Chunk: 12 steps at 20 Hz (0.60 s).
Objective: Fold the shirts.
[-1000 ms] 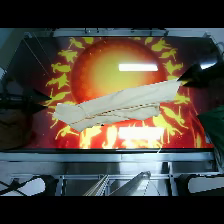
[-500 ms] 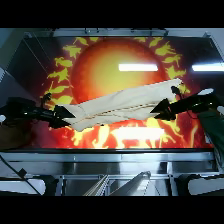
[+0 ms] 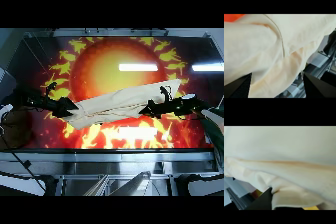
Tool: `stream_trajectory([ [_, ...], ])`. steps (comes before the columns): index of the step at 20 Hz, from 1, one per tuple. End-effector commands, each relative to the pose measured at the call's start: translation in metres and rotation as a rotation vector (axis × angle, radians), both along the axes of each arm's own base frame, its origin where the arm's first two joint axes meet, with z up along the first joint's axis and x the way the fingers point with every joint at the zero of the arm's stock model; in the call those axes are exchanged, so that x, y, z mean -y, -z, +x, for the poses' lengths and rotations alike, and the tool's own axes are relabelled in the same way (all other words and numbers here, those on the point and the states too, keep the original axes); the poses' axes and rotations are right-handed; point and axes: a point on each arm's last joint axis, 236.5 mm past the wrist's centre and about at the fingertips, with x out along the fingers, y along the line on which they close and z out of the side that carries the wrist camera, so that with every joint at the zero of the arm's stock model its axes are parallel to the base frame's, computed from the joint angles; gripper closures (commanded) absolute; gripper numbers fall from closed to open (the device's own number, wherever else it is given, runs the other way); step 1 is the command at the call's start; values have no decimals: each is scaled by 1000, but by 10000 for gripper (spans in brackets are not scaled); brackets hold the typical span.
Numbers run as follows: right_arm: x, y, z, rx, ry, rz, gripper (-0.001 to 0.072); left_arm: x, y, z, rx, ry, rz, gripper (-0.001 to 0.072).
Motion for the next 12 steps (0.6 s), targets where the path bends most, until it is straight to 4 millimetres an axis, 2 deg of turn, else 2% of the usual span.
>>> stream_trajectory([
  [1, -5, -5, 9, 32, 29, 20, 687, -8, 7, 12, 25, -15, 48, 7],
  [2, -6, -7, 11, 32, 35, 30, 687, -5, 12, 11, 13, -9, 46, 8],
  [3, -6, -7, 11, 35, 37, 33, 688, -1, 18, 7, -7, 3, 41, 54],
  [4, -7, -8, 12, 34, 38, 35, 687, 3, 24, 4, -28, 16, 35, 202],
  [5, -7, -8, 11, 34, 38, 35, 687, 7, 30, 0, -50, 26, 29, 240],
  [6, -7, -8, 11, 33, 35, 38, 687, 11, 33, -6, -76, 43, 13, 223],
  [7, -8, -9, 10, 32, 32, 40, 687, 13, 30, -10, -99, 69, -11, 101],
  [8, -8, -9, 9, 30, 30, 42, 687, 12, 20, -11, -109, 97, -40, 55],
  [10, -9, -10, 8, 27, 25, 47, 687, 3, -16, -4, -82, 135, -84, 56],
  [12, -9, -10, 8, 26, 23, 50, 687, -23, -53, 16, 21, 114, -57, 56],
])
